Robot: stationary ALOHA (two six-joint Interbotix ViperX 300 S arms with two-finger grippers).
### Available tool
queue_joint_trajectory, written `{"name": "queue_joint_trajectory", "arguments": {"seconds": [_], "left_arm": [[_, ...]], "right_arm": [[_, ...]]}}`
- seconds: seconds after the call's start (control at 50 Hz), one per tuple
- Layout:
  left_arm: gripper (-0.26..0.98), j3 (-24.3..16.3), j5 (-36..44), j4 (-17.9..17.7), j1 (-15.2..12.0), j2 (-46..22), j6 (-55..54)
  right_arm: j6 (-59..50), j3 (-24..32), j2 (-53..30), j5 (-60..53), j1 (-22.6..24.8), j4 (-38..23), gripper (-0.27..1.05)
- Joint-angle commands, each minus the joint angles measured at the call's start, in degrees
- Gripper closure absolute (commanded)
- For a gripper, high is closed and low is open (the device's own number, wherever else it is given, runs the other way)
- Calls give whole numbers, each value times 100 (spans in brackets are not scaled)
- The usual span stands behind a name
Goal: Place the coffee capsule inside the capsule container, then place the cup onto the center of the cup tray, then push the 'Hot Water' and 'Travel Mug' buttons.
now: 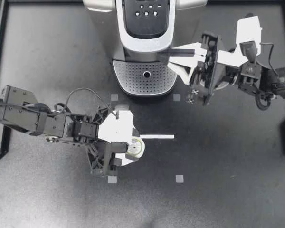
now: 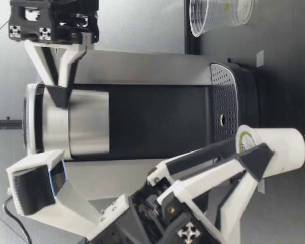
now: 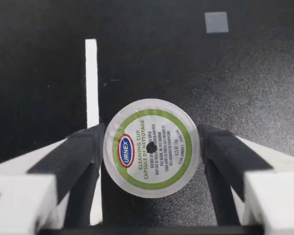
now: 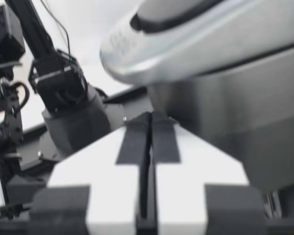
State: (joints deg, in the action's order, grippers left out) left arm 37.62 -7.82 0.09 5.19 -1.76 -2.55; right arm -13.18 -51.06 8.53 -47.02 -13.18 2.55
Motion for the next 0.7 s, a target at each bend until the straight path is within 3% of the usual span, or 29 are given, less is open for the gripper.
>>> {"name": "queue_joint_trajectory", "arguments": {"seconds": [0.0,0.68], "left_arm": [[26,-79,44,-9,0,185,0],[26,-114,44,-9,9,185,0]], "right_arm": [[18,149,158,-185,-62,9,66],[62,712,308,-589,-316,-26,67]]}}
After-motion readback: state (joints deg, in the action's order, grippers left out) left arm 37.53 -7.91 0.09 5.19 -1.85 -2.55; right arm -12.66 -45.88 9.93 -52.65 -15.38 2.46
